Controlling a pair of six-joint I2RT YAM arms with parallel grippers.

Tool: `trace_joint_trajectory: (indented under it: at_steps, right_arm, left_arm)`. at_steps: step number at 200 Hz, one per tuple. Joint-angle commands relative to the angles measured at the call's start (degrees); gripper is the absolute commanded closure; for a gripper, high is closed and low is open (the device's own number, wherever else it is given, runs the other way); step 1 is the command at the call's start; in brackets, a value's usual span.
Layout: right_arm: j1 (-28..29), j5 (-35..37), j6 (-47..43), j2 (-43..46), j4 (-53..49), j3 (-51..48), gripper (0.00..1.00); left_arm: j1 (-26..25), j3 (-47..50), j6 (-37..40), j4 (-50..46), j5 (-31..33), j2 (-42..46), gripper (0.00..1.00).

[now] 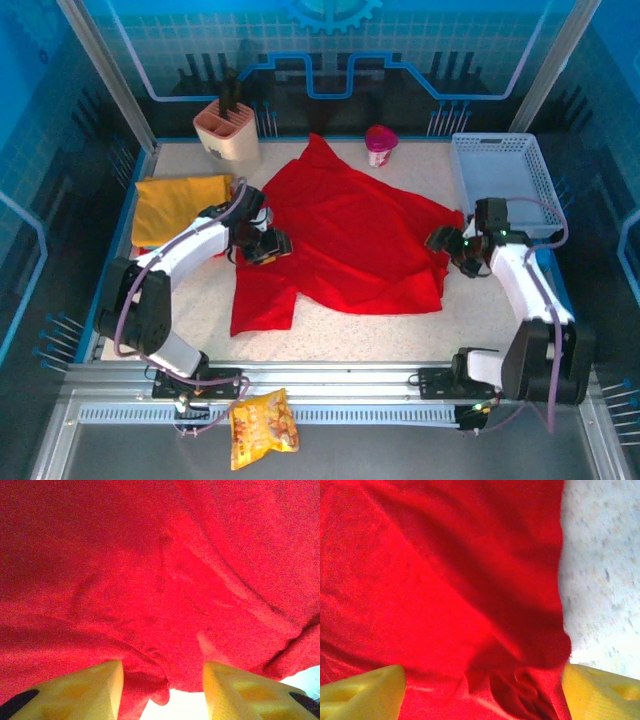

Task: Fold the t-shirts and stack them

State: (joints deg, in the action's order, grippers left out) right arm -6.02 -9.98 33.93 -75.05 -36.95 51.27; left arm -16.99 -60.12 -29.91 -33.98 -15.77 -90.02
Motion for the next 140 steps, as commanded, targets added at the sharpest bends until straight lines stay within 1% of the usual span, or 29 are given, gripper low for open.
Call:
trace_joint_trajectory:
  at_steps: [1, 25, 55, 85, 108, 123, 140]
  right_arm:
    - [1.3, -1.27, -3.08, -9.0, 4.42, 5.5, 0.18]
    - [2.44, -3.12, -3.87, -20.62, 4.91, 12.35, 0.18]
    - [4.78, -0.82, -4.48, -31.66, 3.58, 20.35, 0.2]
    - [5.71, 0.88, -5.01, -40.82, -0.34, 29.66, 0.2]
    - [5.94, 3.25, -5.41, -46.44, -3.05, 37.46, 0.2]
    - [5.77, 4.88, -5.62, -50.95, -6.14, 44.3, 0.2]
    - [5.81, 5.12, -6.05, -55.42, -8.89, 51.89, 0.21]
  left_arm:
    - [2.43, -0.46, 2.78, -1.41, -0.1, -1.59, 0.54]
    - [3.98, 2.11, 2.97, -1.49, 0.56, -0.71, 0.53]
    - [3.99, 6.53, 1.89, -0.63, -0.3, -0.08, 0.53]
    - [3.99, 11.99, 0.57, 0.4, 0.85, 1.69, 0.54]
    - [3.99, 13.89, 0.17, -1.24, 2.89, 2.01, 0.53]
    - [3.99, 15.65, -1.29, -1.19, 3.25, 2.99, 0.53]
    - [3.94, 17.42, -2.53, -1.32, 2.6, 3.94, 0.54]
